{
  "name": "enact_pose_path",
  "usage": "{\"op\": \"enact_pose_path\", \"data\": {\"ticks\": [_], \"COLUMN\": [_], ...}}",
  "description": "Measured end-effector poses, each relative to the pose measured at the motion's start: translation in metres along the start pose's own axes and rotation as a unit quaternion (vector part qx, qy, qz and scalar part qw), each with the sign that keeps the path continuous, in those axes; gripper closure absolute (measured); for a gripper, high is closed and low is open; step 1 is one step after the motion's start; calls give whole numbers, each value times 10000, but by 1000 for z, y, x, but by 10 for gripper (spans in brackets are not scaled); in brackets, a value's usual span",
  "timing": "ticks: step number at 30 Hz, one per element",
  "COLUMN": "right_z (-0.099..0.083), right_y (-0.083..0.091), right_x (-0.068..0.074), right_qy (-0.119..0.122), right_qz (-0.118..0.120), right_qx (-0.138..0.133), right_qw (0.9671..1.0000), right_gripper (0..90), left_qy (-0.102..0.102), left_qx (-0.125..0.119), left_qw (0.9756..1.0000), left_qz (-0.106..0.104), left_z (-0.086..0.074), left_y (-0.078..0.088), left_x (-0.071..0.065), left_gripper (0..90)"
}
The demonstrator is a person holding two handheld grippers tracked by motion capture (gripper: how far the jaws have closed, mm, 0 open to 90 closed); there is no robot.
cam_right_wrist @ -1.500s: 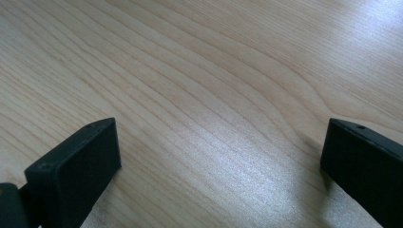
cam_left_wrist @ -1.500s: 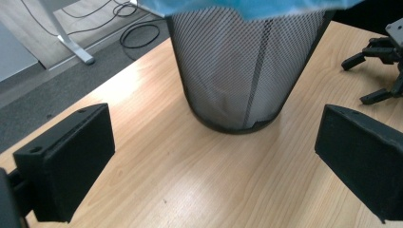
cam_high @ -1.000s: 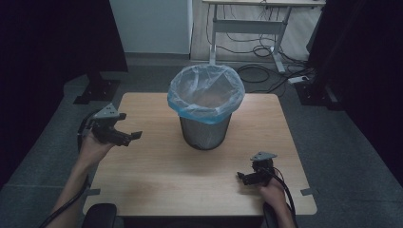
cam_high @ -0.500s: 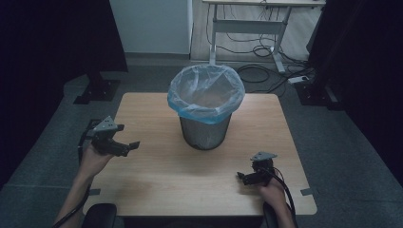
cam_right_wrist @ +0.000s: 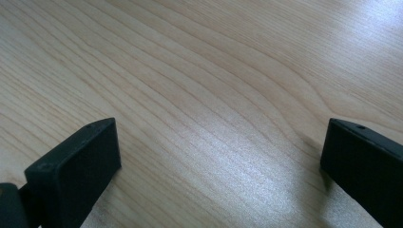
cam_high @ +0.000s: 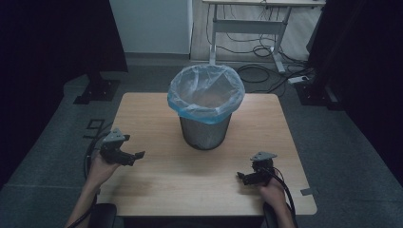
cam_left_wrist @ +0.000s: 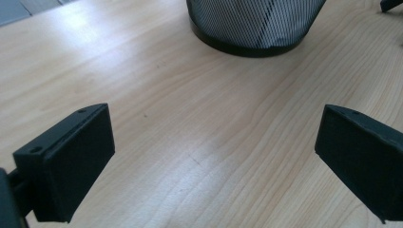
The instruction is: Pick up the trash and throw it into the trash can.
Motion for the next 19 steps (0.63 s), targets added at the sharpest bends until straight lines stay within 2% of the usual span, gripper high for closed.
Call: {"op": "enact_pose_path", "data": {"ticks": [3, 4, 10, 13, 19], "right_z": [0, 0, 0, 0, 0], "right_y": [0, 0, 0, 0, 0], "right_x": [0, 0, 0, 0, 0], "right_qy": [0, -1, -1, -1, -1], "right_qz": [-1, 0, 0, 0, 0], "right_qx": [1, 1, 2, 1, -1], "right_qw": [10000, 10000, 10000, 10000, 10000], "right_gripper": [0, 0, 0, 0, 0], "left_qy": [42, 42, 60, -4, -32], "left_qx": [43, 130, 349, 493, 656], "left_qw": [10000, 9999, 9994, 9987, 9978], "left_qz": [-25, -1, 36, 96, 49], "left_z": [-8, -14, -32, -39, -47], "left_y": [-10, -17, -35, -41, -49], "left_x": [-1, -2, -3, -4, -7], "left_gripper": [0, 0, 0, 0, 0]}}
Point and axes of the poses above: each handheld gripper's, and its own axes: y roughly backward along the jaws, z roughly out of its top, x roughly to its left, the point moved 6 cm from there along -y, roughly forward along the jaws, and after that the axes turned 6 degrees about x, right-handed, at the moved point
